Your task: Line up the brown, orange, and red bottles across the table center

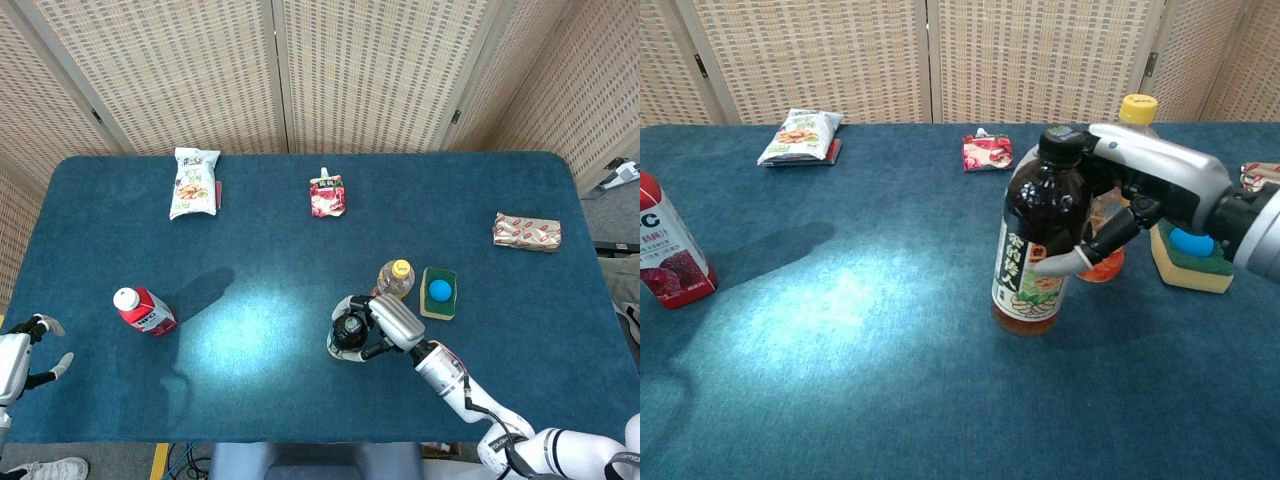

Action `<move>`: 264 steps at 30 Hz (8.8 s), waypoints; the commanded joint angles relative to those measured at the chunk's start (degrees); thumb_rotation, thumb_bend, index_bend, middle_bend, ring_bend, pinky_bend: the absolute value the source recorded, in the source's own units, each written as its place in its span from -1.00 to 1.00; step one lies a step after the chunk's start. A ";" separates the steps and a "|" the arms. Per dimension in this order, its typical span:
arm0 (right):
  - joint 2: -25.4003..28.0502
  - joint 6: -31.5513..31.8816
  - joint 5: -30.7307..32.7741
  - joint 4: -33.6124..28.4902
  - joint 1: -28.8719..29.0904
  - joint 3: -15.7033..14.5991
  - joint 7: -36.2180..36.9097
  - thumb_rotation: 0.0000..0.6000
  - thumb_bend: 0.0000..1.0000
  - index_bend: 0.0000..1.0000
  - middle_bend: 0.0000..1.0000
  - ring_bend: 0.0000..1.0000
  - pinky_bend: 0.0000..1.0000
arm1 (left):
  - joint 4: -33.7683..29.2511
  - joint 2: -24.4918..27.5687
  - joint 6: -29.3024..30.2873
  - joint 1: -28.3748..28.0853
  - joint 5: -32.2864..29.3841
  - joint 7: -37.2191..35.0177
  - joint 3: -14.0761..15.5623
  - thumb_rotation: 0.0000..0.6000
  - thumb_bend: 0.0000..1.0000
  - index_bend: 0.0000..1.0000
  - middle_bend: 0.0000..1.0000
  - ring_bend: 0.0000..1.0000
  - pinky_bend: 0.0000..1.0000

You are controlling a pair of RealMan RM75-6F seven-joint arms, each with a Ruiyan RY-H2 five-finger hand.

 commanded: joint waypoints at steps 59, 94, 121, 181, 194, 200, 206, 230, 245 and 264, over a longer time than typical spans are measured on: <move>-18.88 -7.21 6.66 27.26 16.53 6.13 4.21 1.00 -0.99 -0.32 -0.28 -0.20 0.19 | 5.42 1.02 0.67 0.64 -0.87 -8.26 -1.74 1.00 -0.55 0.00 -0.27 -0.10 0.34; -4.38 -0.66 6.35 5.25 11.48 5.28 -3.38 1.00 -1.00 -0.98 -0.70 -0.49 0.07 | 5.28 0.56 -0.34 0.43 -1.21 -6.83 -1.46 1.00 -0.55 0.01 -0.27 -0.10 0.34; 18.86 10.94 -2.48 -19.93 -0.93 -2.82 -18.09 1.00 -1.00 -0.26 -0.20 -0.39 0.07 | 4.03 -0.48 -0.79 0.00 0.62 -4.15 -0.10 1.00 -0.55 0.01 -0.27 -0.10 0.34; 10.44 -1.05 24.65 -3.89 -4.91 7.80 -17.34 1.00 -1.00 -0.49 -0.58 -0.65 -0.50 | 2.76 -0.43 -2.25 -0.67 0.50 -3.74 0.60 1.00 -0.55 0.02 -0.27 -0.10 0.34; 6.52 -6.56 14.65 6.11 -3.98 5.35 5.86 1.00 -1.00 -0.49 -0.58 -0.65 -0.50 | 2.54 -0.17 -2.20 -0.62 0.50 -4.23 0.61 1.00 -0.55 0.02 -0.27 -0.10 0.34; 3.27 -5.36 11.22 11.16 -3.35 4.74 12.62 1.00 -1.00 -0.49 -0.58 -0.65 -0.50 | 2.47 -0.17 -2.22 -0.63 0.55 -4.15 0.66 1.00 -0.55 0.02 -0.27 -0.10 0.34; 0.25 -4.43 8.08 16.03 -2.20 3.85 18.75 1.00 -1.00 -0.49 -0.57 -0.65 -0.50 | 2.55 -0.16 -2.35 -0.64 0.47 -4.31 0.69 1.00 -0.55 0.02 -0.27 -0.10 0.34; -6.94 -1.25 6.03 25.19 0.34 3.19 25.29 1.00 -1.00 0.00 0.05 -0.09 0.17 | 2.38 0.37 -2.08 -0.50 0.14 -5.07 0.39 1.00 -0.55 0.02 -0.27 -0.10 0.34; -11.32 -2.14 5.34 29.05 3.67 3.14 25.63 1.00 -0.99 0.00 0.05 -0.09 0.17 | 2.48 0.80 -1.92 -0.26 -0.24 -6.06 0.17 1.00 -0.55 0.02 -0.27 -0.10 0.34; -13.80 -2.08 5.30 29.48 6.64 3.55 23.63 1.00 -0.99 0.00 0.05 -0.09 0.17 | 2.55 1.30 -1.82 -0.08 -0.48 -7.09 -0.09 1.00 -0.55 0.02 -0.27 -0.10 0.34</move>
